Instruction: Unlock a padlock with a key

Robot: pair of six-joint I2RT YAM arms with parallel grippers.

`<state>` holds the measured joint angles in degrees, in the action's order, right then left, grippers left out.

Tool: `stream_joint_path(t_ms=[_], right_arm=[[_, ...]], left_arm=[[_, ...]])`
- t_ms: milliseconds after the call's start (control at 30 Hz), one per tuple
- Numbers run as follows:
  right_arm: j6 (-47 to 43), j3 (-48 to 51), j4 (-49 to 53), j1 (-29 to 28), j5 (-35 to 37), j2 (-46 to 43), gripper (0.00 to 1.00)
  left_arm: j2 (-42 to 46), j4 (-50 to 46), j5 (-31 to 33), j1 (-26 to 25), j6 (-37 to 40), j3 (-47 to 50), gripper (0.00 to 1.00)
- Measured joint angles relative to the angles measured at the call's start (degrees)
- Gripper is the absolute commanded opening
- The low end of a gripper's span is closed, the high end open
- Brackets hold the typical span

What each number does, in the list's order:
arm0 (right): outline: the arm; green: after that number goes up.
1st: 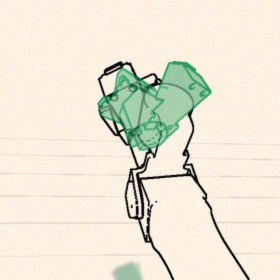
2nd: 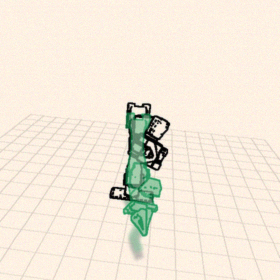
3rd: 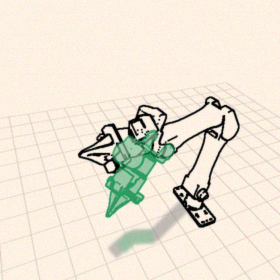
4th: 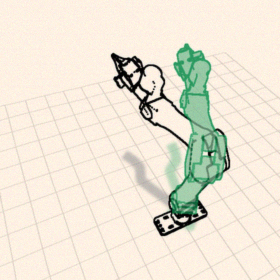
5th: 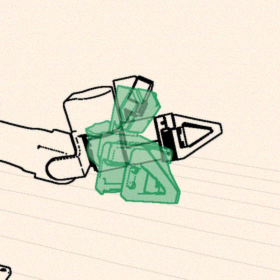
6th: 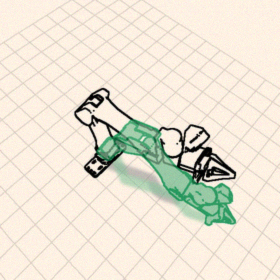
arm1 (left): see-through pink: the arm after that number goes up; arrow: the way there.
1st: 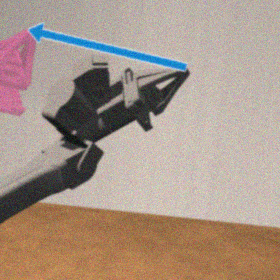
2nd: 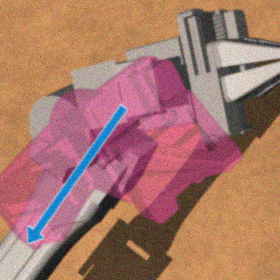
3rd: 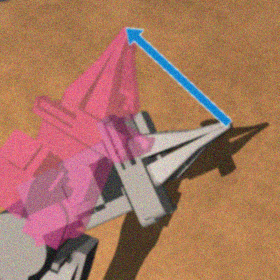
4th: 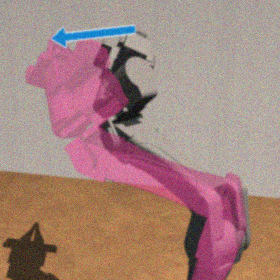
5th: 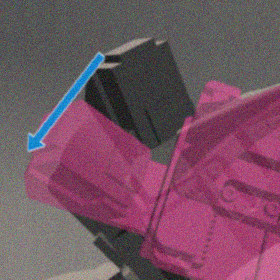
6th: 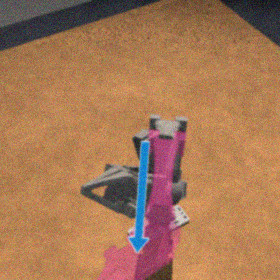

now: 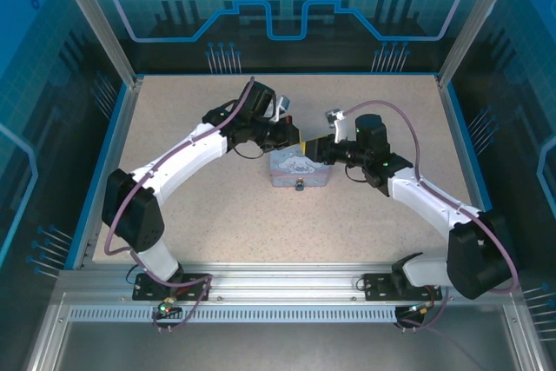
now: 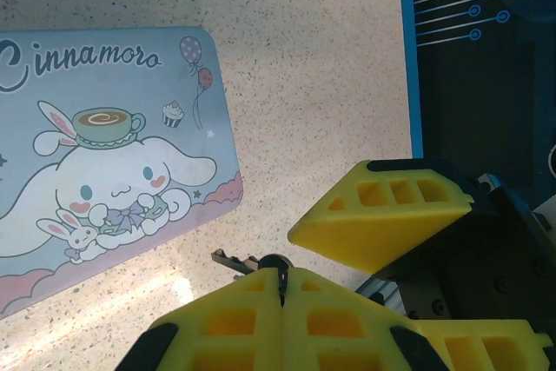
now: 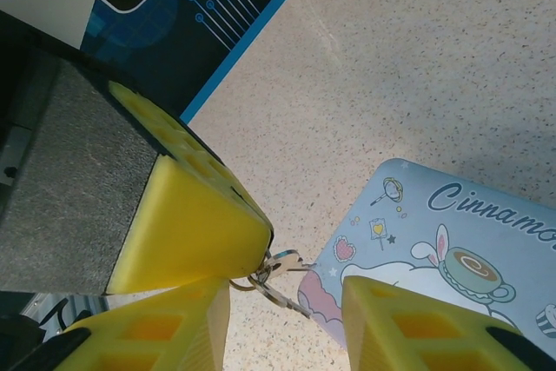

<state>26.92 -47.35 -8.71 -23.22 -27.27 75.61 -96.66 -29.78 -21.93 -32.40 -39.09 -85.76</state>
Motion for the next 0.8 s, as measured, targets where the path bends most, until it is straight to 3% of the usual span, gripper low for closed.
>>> stream_joint_path(t_ms=[200, 433, 800], right_arm=[[0.0, 0.07, -0.61, 0.0, 0.04, 0.37, 0.43], [-0.96, 3.3, -1.79, -0.07, 1.33, -1.31, 0.56], [-3.21, 6.93, -1.27, -0.04, 1.97, -4.83, 0.56]], left_arm=[[-0.07, -0.02, 0.02, 0.15, -0.24, 0.0, 0.0], [-0.15, -0.46, -0.61, 0.0, -0.9, -0.31, 0.0], [-0.31, -1.09, -2.56, -0.13, -1.09, -1.97, 0.0]])
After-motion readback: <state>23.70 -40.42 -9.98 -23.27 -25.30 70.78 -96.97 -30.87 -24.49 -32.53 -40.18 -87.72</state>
